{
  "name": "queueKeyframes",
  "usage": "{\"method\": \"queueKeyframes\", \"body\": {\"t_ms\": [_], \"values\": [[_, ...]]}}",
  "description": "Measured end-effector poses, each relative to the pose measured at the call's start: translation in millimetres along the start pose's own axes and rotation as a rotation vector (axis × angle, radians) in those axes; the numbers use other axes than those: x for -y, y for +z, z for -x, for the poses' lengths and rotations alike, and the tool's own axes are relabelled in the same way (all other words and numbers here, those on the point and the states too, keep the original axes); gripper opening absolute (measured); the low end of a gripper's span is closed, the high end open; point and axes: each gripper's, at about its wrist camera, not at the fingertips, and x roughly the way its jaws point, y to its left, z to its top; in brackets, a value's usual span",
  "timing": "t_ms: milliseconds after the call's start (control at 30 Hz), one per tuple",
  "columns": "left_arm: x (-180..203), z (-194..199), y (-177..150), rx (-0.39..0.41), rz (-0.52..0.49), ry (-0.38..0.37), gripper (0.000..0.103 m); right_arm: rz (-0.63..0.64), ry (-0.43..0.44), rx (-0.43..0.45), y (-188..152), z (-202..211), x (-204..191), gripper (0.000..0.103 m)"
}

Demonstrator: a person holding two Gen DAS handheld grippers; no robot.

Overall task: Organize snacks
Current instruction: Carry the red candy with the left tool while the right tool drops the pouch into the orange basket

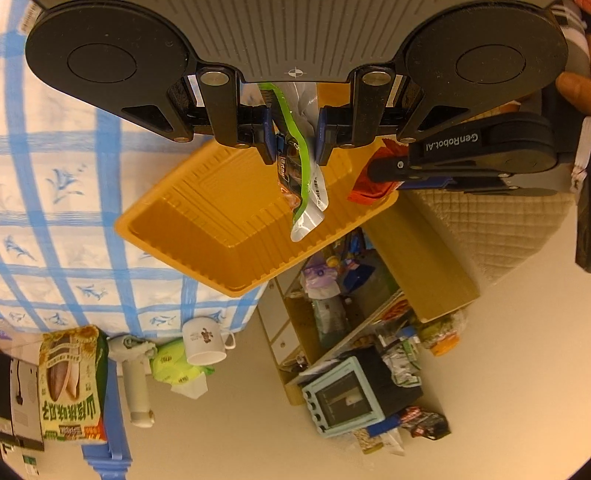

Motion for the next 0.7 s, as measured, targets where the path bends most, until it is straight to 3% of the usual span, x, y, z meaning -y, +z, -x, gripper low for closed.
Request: {"method": "queueKeyframes", "body": {"t_ms": [333,700], "values": [[-19.5,-37.9,15.3,-0.045,-0.001,-0.039,0.023,-0.096,-0.049,-0.055,14.0,-57.5,12.5,0.023],[-27.8,-55.9,18.2,-0.072,-0.005,-0.067,0.023,-0.114,-0.087,-0.045,14.3,-73.3,15.2,0.028]]}}
